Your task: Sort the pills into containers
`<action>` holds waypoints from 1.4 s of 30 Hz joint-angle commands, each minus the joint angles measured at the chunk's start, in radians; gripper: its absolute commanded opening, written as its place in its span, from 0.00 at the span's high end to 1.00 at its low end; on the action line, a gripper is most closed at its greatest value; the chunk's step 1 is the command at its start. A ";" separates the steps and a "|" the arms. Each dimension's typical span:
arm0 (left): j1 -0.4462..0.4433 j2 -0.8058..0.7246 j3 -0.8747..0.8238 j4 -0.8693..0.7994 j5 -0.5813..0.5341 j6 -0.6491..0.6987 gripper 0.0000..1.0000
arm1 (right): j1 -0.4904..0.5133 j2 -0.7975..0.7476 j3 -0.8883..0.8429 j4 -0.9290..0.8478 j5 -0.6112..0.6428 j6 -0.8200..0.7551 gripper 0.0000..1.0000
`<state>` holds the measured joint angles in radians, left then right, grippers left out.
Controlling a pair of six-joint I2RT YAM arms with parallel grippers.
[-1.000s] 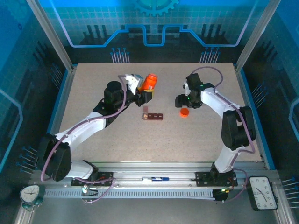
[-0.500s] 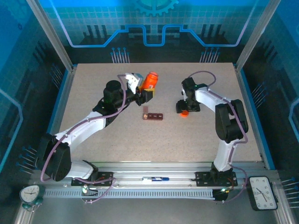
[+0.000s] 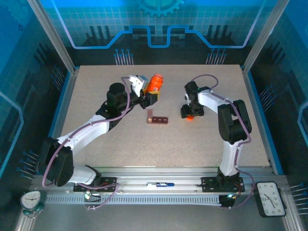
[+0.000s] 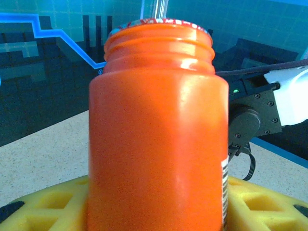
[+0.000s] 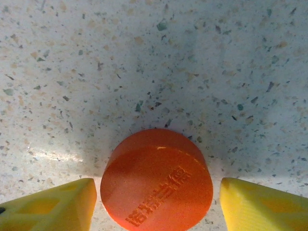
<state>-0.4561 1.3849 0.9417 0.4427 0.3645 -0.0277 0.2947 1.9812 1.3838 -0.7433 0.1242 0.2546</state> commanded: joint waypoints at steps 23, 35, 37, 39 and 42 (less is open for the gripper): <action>-0.008 0.079 -0.045 0.144 0.007 0.053 0.79 | 0.005 -0.129 0.066 -0.044 -0.096 -0.005 0.57; -0.009 0.200 -0.142 0.473 0.001 0.110 0.78 | 0.004 -0.190 0.321 -0.142 -0.274 0.010 0.55; -0.008 0.216 -0.147 0.486 -0.004 0.121 0.77 | 0.002 -0.188 0.362 -0.157 -0.310 0.008 0.55; -0.009 0.230 -0.146 0.484 -0.004 0.134 0.77 | 0.001 -0.185 0.397 -0.171 -0.344 0.003 0.55; -0.010 0.252 -0.149 0.483 -0.002 0.165 0.77 | -0.001 -0.176 0.441 -0.192 -0.407 -0.006 0.54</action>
<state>-0.4568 1.6238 0.7952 0.8371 0.3611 0.0853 0.2935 1.8156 1.7763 -0.8730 -0.1871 0.2531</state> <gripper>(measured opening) 0.529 0.457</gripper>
